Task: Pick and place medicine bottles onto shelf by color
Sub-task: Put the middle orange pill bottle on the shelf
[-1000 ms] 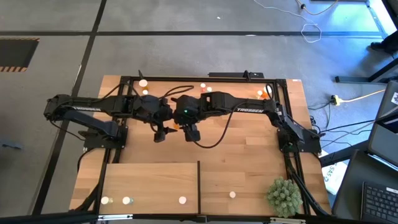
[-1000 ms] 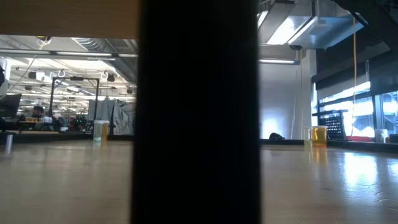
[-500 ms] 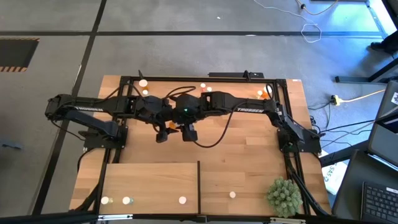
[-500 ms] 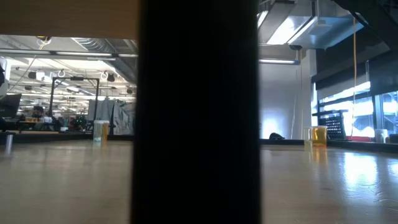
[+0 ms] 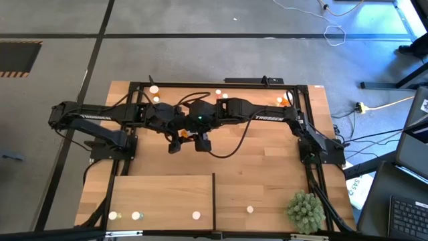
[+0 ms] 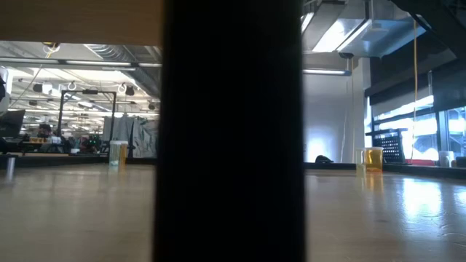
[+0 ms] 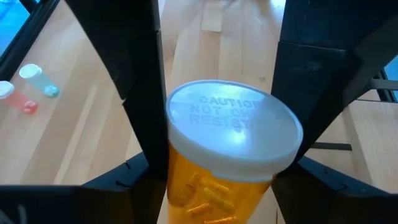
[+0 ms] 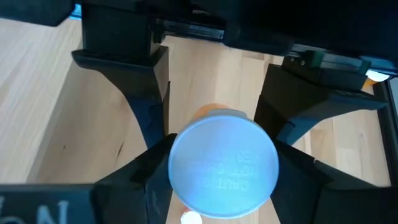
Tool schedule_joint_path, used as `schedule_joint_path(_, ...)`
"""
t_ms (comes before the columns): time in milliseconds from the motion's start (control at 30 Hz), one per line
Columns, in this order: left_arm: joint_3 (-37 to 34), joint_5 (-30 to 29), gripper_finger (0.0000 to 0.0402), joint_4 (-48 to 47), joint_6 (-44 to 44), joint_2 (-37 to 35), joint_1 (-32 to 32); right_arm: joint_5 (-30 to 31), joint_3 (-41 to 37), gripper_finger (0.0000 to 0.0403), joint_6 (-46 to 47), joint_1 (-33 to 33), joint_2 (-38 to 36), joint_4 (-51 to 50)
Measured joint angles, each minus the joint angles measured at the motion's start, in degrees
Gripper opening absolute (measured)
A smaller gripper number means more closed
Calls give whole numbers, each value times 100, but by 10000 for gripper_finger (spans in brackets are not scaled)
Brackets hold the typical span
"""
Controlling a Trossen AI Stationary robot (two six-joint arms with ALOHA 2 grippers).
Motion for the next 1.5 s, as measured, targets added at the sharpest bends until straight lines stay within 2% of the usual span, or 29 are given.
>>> schedule_joint_path(1100, 11, -122, 233, -177, -122, 0, -4, 7, -9, 213, -44, -17, 2, 17)
schedule_joint_path(1500, 11, -125, 197, -196, -120, 0, -4, -13, -9, 213, -42, -61, 2, 2)
